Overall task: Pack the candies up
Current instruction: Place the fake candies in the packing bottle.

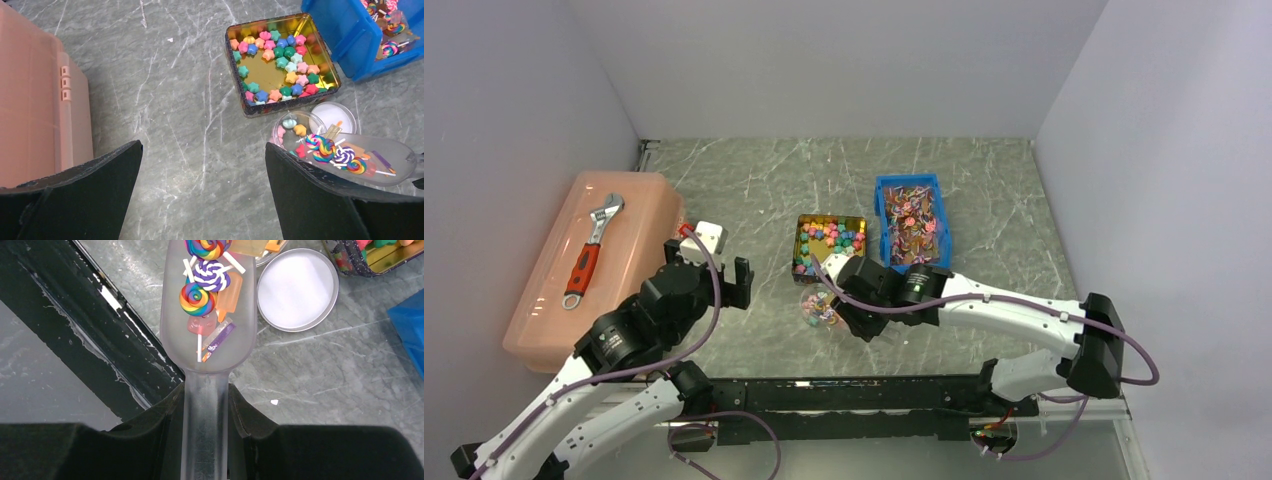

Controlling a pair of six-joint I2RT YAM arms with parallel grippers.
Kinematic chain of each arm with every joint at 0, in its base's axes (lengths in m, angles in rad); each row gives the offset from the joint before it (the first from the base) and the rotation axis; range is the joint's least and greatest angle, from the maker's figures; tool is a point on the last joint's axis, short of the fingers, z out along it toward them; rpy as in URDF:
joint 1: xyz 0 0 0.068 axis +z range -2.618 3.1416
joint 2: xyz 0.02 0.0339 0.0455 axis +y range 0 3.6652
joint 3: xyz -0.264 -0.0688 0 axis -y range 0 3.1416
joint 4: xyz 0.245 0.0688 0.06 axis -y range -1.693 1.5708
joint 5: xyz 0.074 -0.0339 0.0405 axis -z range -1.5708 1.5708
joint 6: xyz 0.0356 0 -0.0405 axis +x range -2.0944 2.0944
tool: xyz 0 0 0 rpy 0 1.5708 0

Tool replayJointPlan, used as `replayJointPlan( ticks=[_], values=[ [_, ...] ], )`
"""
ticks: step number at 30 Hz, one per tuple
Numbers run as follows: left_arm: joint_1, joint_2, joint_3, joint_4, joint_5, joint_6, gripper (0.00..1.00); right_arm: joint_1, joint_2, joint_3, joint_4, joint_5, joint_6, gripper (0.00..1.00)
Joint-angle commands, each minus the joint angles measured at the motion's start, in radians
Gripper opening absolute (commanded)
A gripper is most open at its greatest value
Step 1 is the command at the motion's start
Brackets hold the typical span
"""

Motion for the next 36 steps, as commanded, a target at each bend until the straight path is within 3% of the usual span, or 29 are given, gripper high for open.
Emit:
replayJointPlan(
  ticks=[1,36],
  values=[
    [0.004,-0.014,-0.002,0.03,0.013,0.008,0.99,0.0,0.039,0.085,-0.058,0.014,0.004,0.0],
    [0.004,-0.05,-0.007,0.044,0.044,0.012,0.99,-0.114,0.338,0.452,-0.408,-0.086,-0.052,0.0]
  ],
)
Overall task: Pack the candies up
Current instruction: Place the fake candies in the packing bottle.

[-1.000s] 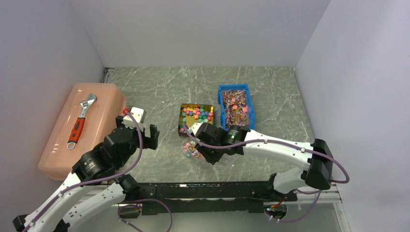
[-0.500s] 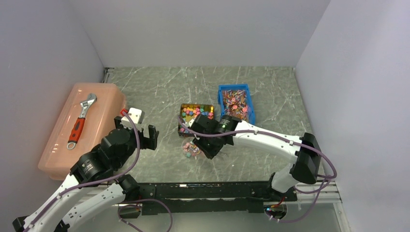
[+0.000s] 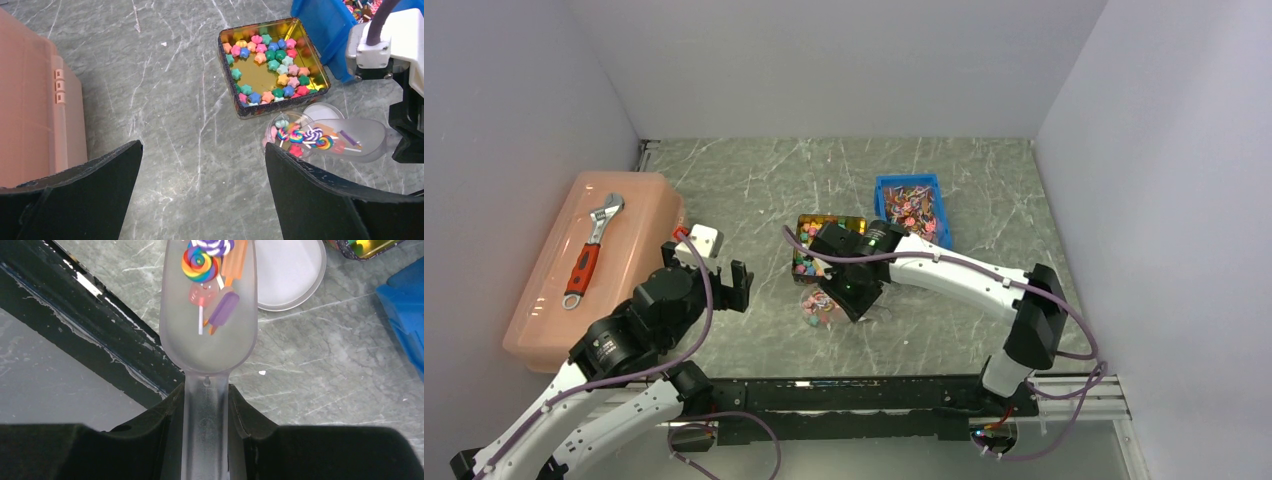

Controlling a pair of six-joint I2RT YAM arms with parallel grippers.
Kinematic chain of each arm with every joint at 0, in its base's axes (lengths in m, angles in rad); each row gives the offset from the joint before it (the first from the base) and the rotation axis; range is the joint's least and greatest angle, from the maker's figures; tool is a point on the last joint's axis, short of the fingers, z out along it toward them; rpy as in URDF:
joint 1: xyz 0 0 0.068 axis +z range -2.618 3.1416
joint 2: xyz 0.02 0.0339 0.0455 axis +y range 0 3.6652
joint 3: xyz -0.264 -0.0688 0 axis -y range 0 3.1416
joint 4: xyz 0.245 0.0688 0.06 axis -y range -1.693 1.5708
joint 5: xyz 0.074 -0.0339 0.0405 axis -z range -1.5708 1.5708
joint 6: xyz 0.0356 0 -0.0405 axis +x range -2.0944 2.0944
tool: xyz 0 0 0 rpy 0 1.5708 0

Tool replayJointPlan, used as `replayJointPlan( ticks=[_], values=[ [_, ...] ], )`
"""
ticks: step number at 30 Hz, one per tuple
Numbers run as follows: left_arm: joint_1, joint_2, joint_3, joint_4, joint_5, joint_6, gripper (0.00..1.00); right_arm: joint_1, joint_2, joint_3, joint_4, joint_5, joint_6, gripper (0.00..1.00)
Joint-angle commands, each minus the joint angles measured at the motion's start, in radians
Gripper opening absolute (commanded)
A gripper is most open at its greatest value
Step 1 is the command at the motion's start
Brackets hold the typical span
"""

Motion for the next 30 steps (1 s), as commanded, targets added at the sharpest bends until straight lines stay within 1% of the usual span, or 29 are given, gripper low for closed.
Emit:
replayJointPlan(
  ticks=[1,3,6,9,11,17,23,30],
  values=[
    [0.003,-0.011,0.003,0.037,0.018,0.01,0.99,-0.011,0.023,0.083,-0.063,-0.018,-0.017,0.0],
    [0.003,-0.014,0.001,0.037,0.015,0.01,0.99,-0.013,0.037,0.111,-0.077,-0.047,-0.026,0.0],
    [0.003,-0.016,0.001,0.037,0.014,0.011,0.99,-0.016,0.053,0.126,-0.099,-0.027,-0.024,0.0],
    [0.003,-0.02,0.001,0.036,0.011,0.01,0.99,-0.017,0.07,0.151,-0.127,-0.044,-0.027,0.0],
    [0.003,-0.02,0.001,0.036,0.011,0.01,0.99,-0.021,0.066,0.15,-0.13,-0.013,-0.021,0.0],
    [0.003,-0.018,0.0,0.037,0.01,0.01,0.99,-0.032,0.053,0.129,-0.137,-0.036,-0.019,0.0],
    [0.003,-0.008,0.0,0.035,0.006,0.011,0.99,-0.056,-0.023,0.112,-0.128,-0.025,-0.005,0.0],
    [0.005,0.011,0.0,0.033,-0.001,0.009,0.99,-0.098,-0.147,0.031,-0.082,-0.007,0.024,0.0]
  ],
)
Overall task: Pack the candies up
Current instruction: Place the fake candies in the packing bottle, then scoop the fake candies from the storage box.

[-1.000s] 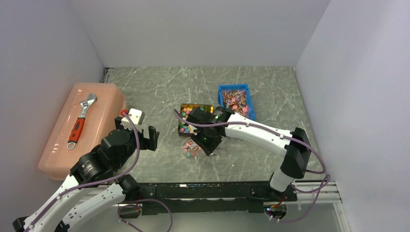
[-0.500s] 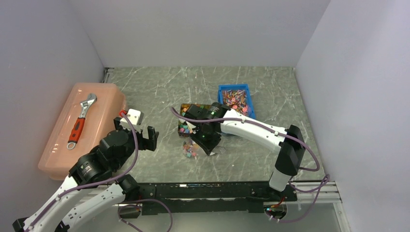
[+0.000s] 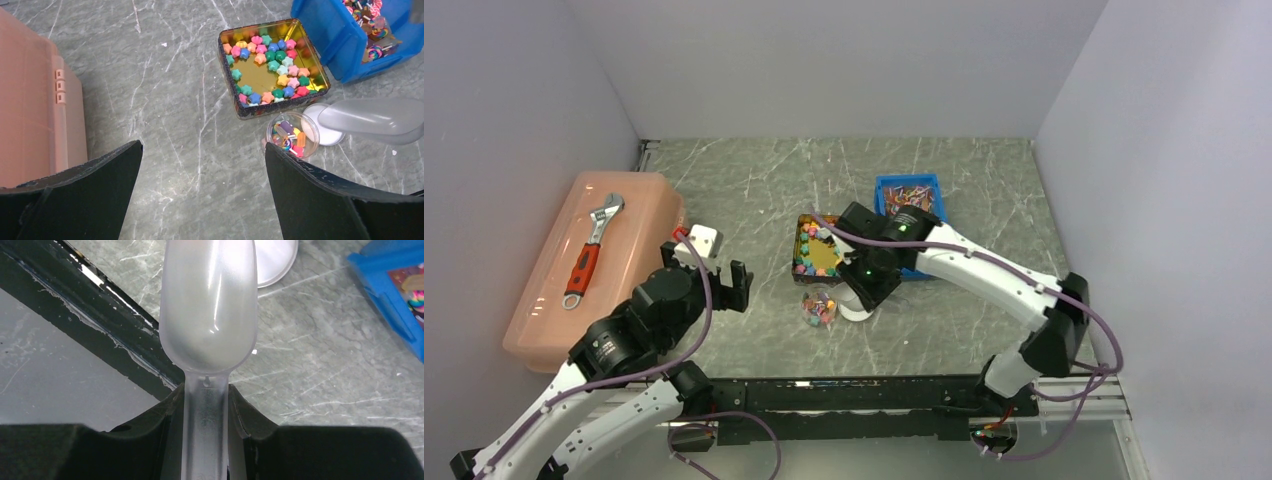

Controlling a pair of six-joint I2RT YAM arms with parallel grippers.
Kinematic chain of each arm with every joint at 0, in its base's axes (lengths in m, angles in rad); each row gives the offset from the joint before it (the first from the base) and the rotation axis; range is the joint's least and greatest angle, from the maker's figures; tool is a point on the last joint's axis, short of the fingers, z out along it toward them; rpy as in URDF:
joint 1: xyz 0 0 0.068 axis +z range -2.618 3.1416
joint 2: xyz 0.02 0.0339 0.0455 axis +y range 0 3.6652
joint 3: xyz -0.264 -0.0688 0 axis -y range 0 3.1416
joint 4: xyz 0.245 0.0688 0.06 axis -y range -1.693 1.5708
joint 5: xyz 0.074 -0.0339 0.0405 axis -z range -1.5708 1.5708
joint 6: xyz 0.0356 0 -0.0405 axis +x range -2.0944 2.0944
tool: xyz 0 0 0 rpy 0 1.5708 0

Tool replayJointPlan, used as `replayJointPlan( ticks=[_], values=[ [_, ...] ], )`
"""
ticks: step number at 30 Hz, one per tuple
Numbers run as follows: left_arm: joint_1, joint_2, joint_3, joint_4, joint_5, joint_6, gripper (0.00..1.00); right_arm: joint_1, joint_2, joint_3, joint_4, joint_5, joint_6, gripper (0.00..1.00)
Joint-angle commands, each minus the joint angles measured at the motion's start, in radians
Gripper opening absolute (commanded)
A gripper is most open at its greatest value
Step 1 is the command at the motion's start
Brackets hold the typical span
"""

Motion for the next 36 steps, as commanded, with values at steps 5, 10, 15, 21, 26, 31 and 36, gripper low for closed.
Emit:
replayJointPlan(
  ticks=[5,10,15,21,26,31,36],
  values=[
    [0.004,0.037,0.001,0.032,-0.007,0.009,0.99,-0.073,-0.179,-0.085,0.038,0.103,0.066,0.0],
    [0.011,0.059,0.001,0.03,-0.011,0.009,0.99,-0.145,-0.27,-0.138,0.056,0.185,0.105,0.0],
    [0.023,0.08,0.001,0.03,-0.01,0.008,0.99,-0.2,-0.31,-0.177,0.046,0.251,0.125,0.0],
    [0.039,0.101,0.002,0.029,-0.012,0.007,0.99,-0.267,-0.324,-0.221,0.069,0.291,0.122,0.0],
    [0.048,0.115,0.004,0.024,-0.013,0.006,0.99,-0.322,-0.307,-0.261,0.1,0.3,0.109,0.0],
    [0.051,0.12,0.002,0.026,-0.016,0.005,0.99,-0.379,-0.28,-0.294,0.168,0.261,0.08,0.0],
    [0.06,0.131,0.005,0.026,-0.008,0.007,0.99,-0.429,-0.241,-0.327,0.252,0.228,0.057,0.0]
  ],
)
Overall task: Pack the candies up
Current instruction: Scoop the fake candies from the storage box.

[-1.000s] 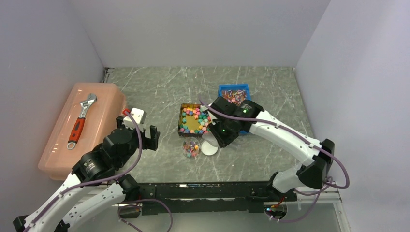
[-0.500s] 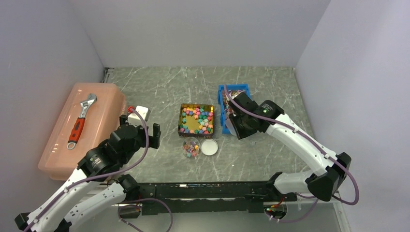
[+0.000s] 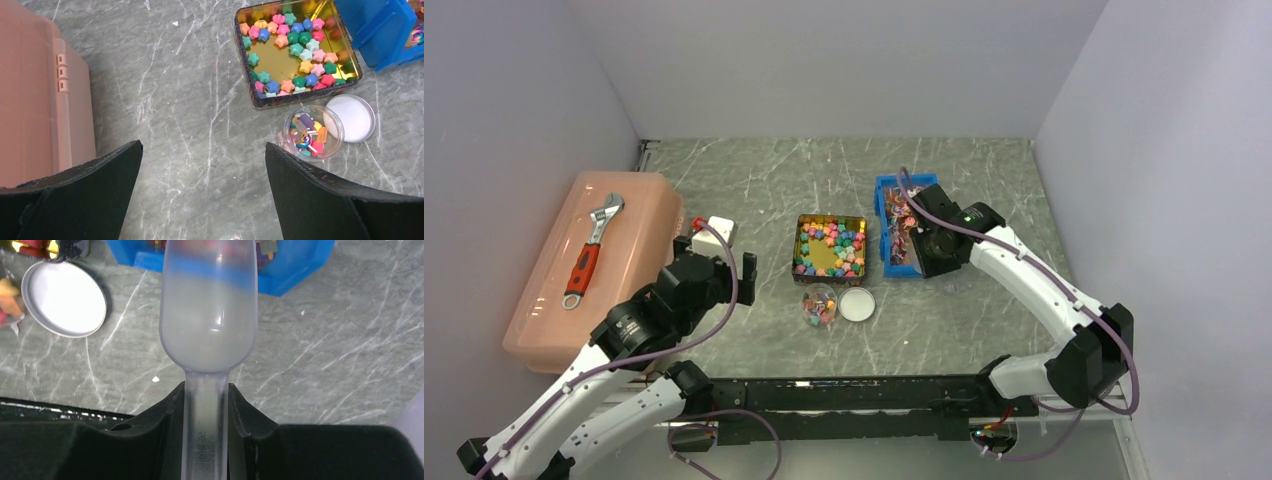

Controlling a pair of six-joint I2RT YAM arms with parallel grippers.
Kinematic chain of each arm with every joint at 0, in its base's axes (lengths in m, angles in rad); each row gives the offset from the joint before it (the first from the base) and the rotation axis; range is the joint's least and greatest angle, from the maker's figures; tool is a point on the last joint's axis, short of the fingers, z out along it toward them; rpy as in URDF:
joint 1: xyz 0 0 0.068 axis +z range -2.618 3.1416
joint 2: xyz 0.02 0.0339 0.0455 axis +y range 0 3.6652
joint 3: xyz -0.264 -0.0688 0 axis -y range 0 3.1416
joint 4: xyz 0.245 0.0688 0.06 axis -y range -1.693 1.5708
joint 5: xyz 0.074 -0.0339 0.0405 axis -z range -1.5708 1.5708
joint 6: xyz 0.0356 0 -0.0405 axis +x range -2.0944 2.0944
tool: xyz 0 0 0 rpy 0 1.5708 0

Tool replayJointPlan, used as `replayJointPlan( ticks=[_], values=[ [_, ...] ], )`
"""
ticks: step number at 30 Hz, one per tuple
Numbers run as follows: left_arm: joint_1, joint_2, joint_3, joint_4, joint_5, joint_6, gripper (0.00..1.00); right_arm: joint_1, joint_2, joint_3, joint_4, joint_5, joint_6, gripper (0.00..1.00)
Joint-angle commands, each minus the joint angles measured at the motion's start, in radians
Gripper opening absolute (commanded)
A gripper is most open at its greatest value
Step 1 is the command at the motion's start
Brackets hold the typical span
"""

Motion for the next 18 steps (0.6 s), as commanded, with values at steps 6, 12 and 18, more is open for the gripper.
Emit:
replayJointPlan(
  ticks=[6,12,18],
  values=[
    [0.015,0.008,0.004,0.029,-0.003,0.008,0.99,-0.078,0.076,-0.028,0.198,-0.05,-0.05,0.0],
    [0.018,0.01,0.003,0.029,0.0,0.009,0.99,-0.099,0.148,-0.014,0.271,-0.069,-0.058,0.0],
    [0.019,0.008,0.002,0.032,0.003,0.011,0.99,-0.112,0.218,-0.001,0.352,-0.109,-0.059,0.0]
  ],
)
